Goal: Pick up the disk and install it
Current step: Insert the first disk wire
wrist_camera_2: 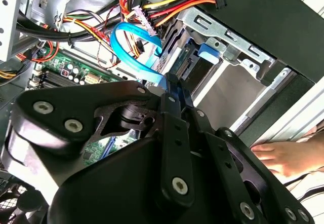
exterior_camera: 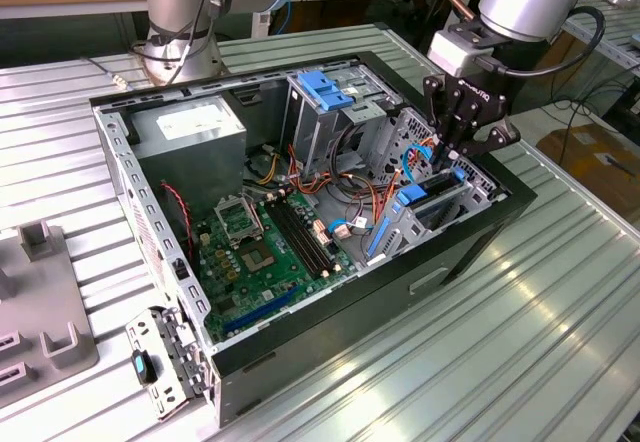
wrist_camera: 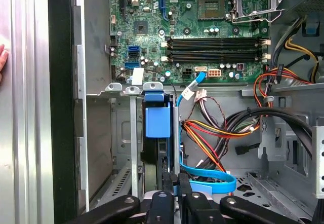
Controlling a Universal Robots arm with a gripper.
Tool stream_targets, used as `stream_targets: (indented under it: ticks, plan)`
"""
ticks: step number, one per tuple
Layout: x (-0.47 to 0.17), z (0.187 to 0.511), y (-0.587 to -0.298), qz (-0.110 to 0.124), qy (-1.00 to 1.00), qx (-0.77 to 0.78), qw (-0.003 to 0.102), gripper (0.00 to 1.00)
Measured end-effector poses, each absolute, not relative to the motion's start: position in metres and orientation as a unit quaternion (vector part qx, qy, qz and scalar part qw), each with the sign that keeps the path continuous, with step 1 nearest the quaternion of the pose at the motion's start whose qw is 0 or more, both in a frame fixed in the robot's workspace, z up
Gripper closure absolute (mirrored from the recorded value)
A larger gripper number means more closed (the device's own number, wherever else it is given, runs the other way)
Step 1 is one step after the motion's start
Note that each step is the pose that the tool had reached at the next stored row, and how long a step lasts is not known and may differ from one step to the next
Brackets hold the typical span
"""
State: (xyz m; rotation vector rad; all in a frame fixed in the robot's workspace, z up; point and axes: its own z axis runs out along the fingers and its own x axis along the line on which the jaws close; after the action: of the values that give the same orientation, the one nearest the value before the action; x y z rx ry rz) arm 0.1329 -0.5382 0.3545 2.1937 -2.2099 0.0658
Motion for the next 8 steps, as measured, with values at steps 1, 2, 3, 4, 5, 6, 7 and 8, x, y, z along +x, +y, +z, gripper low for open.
stream_targets:
  ticks: [1,2,3,4,5,6,7,8]
  plan:
    - [0.133,0.355,-0.538,0.021,-0.709,0.704,0.014,0.84]
    - [0.133,0.354,-0.538,0.021,-0.709,0.704,0.014,0.84]
    - [0.133,0.354,-0.538,0.021,-0.709,0.704,0.014,0.84]
    - [0.133,0.354,-0.538,0.021,-0.709,0.704,0.014,0.84]
    - [0.132,0.354,-0.538,0.021,-0.709,0.704,0.013,0.84]
    - [0.128,0.354,-0.538,0.022,-0.709,0.705,0.013,0.84]
    - [0.124,0.354,-0.538,0.024,-0.707,0.706,0.011,0.84]
    - [0.123,0.354,-0.538,0.029,-0.704,0.709,0.006,0.84]
